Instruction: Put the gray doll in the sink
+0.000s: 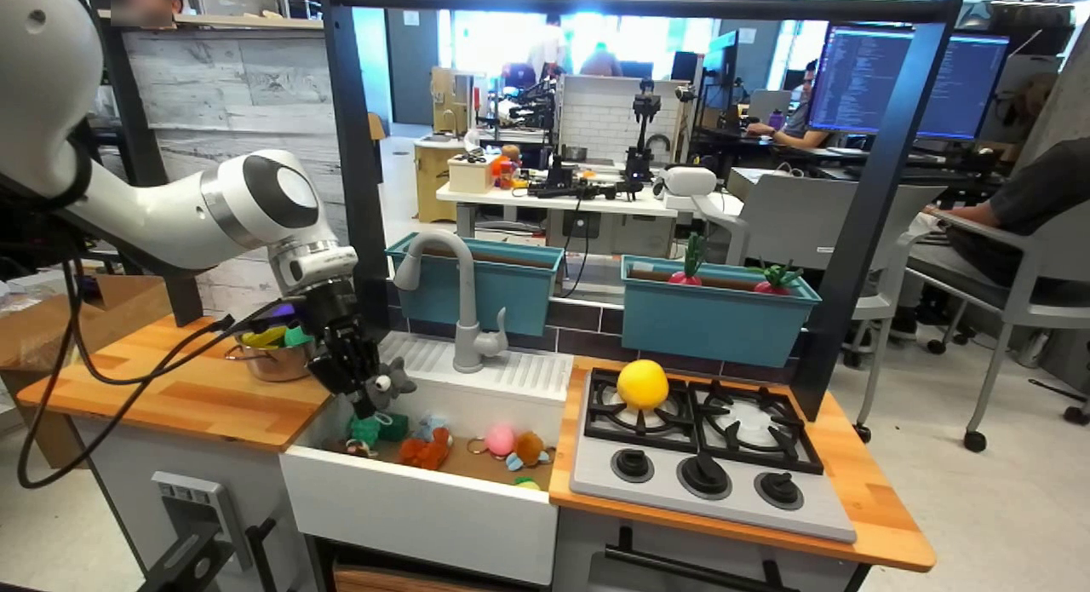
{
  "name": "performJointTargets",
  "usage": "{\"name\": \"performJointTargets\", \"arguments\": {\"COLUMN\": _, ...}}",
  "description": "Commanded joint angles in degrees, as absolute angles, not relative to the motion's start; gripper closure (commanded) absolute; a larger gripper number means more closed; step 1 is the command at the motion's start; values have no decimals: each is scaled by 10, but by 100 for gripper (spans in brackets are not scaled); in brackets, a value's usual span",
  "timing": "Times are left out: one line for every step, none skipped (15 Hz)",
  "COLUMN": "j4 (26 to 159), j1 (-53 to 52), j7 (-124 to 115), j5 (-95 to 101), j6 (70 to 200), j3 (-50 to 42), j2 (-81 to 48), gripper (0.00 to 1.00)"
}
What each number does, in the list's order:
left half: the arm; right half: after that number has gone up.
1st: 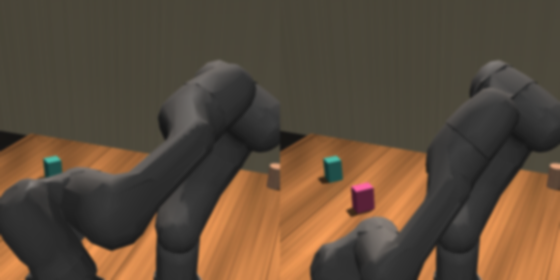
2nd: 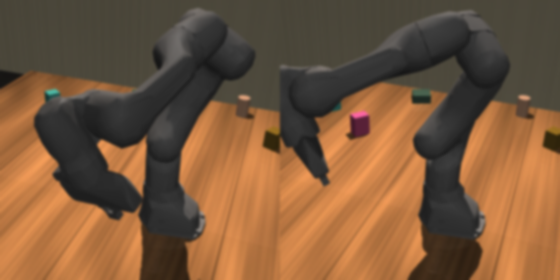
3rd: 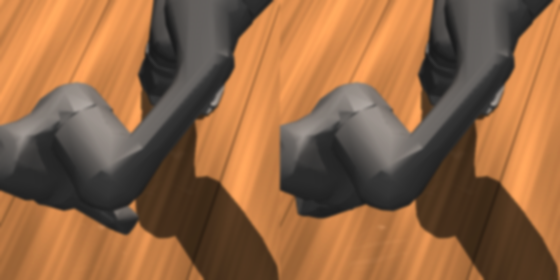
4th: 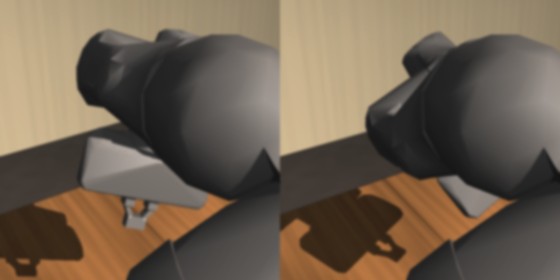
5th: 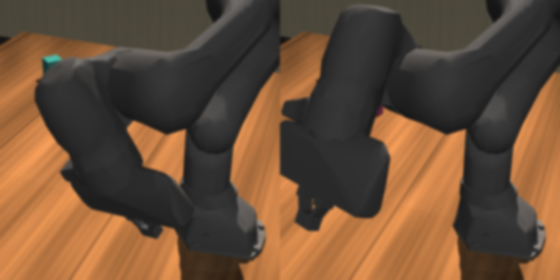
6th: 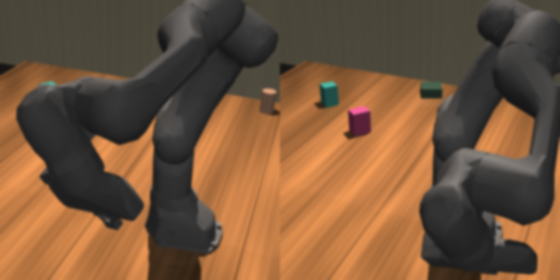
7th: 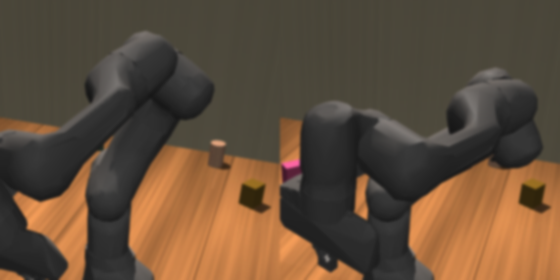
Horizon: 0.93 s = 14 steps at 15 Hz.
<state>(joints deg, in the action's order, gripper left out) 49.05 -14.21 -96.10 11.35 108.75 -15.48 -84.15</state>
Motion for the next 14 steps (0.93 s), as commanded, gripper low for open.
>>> {"name": "performJointTargets", "arguments": {"j4": 481, "j1": -128, "j7": -949, "j5": 129, "j6": 1113, "j3": -125, "j2": -852, "gripper": 53}}
{"name": "performJointTargets", "arguments": {"j4": 476, "j1": -125, "j7": -944, "j5": 126, "j6": 1119, "j3": -119, "j2": -857, "gripper": 47}}
{"name": "performJointTargets", "arguments": {"j4": 478, "j1": -122, "j7": -937, "j5": 121, "j6": 1125, "j3": -112, "j2": -857, "gripper": 39}}
{"name": "performJointTargets", "arguments": {"j4": 478, "j1": -120, "j7": -927, "j5": 118, "j6": 1129, "j3": -105, "j2": -857, "gripper": 32}}
{"name": "performJointTargets", "arguments": {"j4": 477, "j1": -112, "j7": -903, "j5": 107, "j6": 1141, "j3": -87, "j2": -857, "gripper": 24}}
{"name": "performJointTargets", "arguments": {"j4": 477, "j1": -106, "j7": -878, "j5": 96, "j6": 1146, "j3": -69, "j2": -857, "gripper": 17}}
{"name": "performJointTargets", "arguments": {"j4": 480, "j1": -123, "j7": -922, "j5": 116, "j6": 1120, "j3": -104, "j2": -855, "gripper": 34}}
{"name": "performJointTargets", "arguments": {"j4": 482, "j1": -117, "j7": -908, "j5": 113, "j6": 1120, "j3": -99, "j2": -853, "gripper": 31}}
{"name": "performJointTargets", "arguments": {"j4": 483, "j1": -111, "j7": -898, "j5": 110, "j6": 1122, "j3": -94, "j2": -851, "gripper": 31}}
{"name": "performJointTargets", "arguments": {"j4": 483, "j1": -108, "j7": -893, "j5": 109, "j6": 1123, "j3": -91, "j2": -851, "gripper": 31}}
{"name": "performJointTargets", "arguments": {"j4": 483, "j1": -107, "j7": -891, "j5": 108, "j6": 1123, "j3": -90, "j2": -851, "gripper": 31}}
{"name": "performJointTargets", "arguments": {"j4": 483, "j1": -107, "j7": -891, "j5": 108, "j6": 1123, "j3": -90, "j2": -851, "gripper": 31}}
{"name": "performJointTargets", "arguments": {"j4": 483, "j1": -107, "j7": -891, "j5": 108, "j6": 1123, "j3": -90, "j2": -851, "gripper": 31}}
{"name": "performJointTargets", "arguments": {"j4": 483, "j1": -107, "j7": -891, "j5": 108, "j6": 1123, "j3": -90, "j2": -851, "gripper": 31}}
